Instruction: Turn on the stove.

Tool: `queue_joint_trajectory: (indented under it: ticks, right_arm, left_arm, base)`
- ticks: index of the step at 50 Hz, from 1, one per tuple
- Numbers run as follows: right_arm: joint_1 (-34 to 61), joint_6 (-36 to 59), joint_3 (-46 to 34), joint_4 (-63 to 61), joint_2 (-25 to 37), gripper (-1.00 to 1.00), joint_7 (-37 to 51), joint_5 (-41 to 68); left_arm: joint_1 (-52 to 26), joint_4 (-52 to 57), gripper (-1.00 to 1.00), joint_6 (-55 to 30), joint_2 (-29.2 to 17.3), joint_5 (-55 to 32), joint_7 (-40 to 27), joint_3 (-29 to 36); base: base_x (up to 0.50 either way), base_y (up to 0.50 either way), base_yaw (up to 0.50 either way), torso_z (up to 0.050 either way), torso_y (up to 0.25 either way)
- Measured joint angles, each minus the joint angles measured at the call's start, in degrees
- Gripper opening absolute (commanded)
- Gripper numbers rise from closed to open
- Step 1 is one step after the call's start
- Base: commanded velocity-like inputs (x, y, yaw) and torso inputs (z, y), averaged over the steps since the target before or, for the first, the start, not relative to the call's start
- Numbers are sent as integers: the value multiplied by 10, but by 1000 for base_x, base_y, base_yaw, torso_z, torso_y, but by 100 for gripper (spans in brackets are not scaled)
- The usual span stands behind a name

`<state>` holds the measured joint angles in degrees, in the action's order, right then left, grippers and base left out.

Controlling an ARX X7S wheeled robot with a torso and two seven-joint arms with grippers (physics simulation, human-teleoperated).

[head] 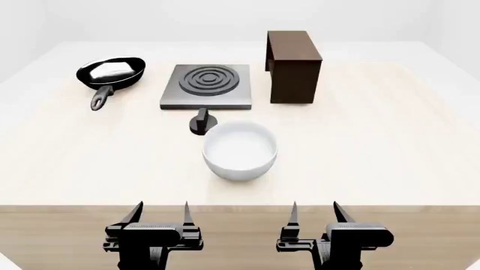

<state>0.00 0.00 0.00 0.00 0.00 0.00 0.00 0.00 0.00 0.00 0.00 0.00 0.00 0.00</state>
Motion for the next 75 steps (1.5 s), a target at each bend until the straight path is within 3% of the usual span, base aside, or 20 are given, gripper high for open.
queue_joint_trajectory:
  ticks: [32, 75]
  right_arm:
    - [10, 2, -35, 5, 32, 100, 59, 40]
    - [20, 17, -72, 9, 64, 100, 93, 61]
  left_arm:
    - [-7, 0, 100, -11, -47, -74, -36, 46]
    - [-14, 0, 100, -17, -71, -101, -57, 79]
  base:
    - [0, 9, 0, 0, 0]
    - [-8, 498, 0, 0, 0]
